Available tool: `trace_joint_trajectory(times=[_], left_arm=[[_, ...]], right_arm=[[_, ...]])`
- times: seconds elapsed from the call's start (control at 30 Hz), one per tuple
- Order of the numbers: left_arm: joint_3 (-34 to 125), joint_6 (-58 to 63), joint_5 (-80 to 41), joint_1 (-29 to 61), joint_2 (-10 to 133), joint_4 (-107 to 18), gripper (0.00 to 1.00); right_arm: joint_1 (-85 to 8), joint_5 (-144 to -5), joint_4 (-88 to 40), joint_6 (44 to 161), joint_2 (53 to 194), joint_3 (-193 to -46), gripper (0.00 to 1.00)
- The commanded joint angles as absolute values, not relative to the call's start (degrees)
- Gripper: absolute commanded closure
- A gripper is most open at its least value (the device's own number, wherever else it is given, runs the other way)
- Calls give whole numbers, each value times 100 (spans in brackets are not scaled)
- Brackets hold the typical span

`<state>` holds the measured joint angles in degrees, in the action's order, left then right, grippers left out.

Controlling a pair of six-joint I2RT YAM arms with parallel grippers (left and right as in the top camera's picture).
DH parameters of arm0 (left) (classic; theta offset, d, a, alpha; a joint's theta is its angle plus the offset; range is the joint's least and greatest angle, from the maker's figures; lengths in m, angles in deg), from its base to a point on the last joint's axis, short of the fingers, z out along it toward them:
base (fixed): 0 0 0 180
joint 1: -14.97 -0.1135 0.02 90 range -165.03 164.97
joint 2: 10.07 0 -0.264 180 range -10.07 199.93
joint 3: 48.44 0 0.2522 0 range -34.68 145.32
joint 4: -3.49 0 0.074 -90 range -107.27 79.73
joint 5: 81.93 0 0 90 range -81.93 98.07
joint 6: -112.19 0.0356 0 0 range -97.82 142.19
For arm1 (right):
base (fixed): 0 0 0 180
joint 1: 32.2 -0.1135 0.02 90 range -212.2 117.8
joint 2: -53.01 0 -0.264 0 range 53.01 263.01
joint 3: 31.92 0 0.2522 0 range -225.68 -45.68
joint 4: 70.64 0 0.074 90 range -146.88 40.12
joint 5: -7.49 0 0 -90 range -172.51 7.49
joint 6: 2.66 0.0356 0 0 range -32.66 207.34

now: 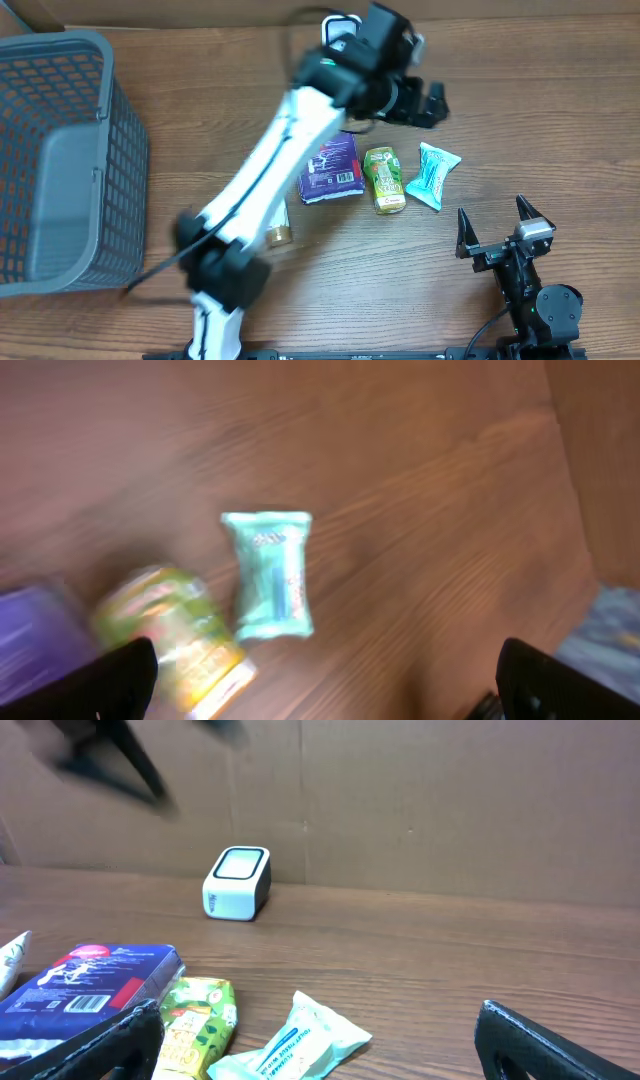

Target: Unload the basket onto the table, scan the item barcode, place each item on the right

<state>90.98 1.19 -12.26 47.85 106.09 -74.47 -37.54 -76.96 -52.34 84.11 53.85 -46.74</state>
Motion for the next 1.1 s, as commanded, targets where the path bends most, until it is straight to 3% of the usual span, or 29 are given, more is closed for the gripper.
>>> trace_joint_trajectory(times=[0.0, 0.27, 0.53, 0.8, 1.07], left_arm=[[9293, 701, -203, 4497, 9717, -7978, 0], [9293, 703, 887, 3526, 8377, -9613, 0], [9293, 674, 907, 2278, 7420, -9956, 0], [9293, 679, 911, 2202, 7385, -10009, 0], [9291, 679, 911, 2202, 7518, -10009, 0]], right_arm=[[-3782, -7734, -5256, 8394, 5317, -4615, 0], [-3782, -7731, -5256, 8418, 5317, -4615, 0], [-3782, -7598, -5254, 9067, 5370, -4615, 0], [-3782, -6840, -4847, 9100, 5903, -5120, 0], [-3782, -6669, -3910, 9100, 7319, -6840, 0]])
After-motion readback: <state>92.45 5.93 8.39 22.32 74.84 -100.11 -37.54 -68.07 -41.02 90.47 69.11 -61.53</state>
